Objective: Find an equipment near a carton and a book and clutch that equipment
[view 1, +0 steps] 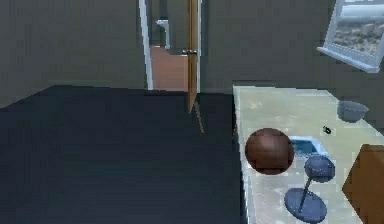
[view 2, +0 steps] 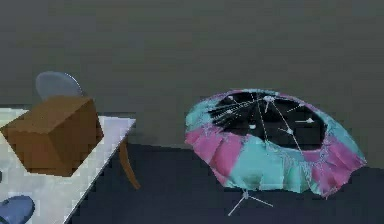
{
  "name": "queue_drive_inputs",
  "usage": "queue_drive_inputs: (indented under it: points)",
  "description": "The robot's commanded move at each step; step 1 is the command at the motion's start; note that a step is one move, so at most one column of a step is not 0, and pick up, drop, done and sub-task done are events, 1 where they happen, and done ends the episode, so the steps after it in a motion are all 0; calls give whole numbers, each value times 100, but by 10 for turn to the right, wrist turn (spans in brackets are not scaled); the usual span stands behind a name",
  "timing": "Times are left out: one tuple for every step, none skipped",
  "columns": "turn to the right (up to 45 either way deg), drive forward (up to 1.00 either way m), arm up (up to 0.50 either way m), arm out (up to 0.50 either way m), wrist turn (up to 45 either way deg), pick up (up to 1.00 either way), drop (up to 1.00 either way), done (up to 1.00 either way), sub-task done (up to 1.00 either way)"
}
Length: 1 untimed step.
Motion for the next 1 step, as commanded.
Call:
queue_drive_inputs:
  points:
    - [-450, 0, 0, 0, 0, 0, 0, 0, 0]
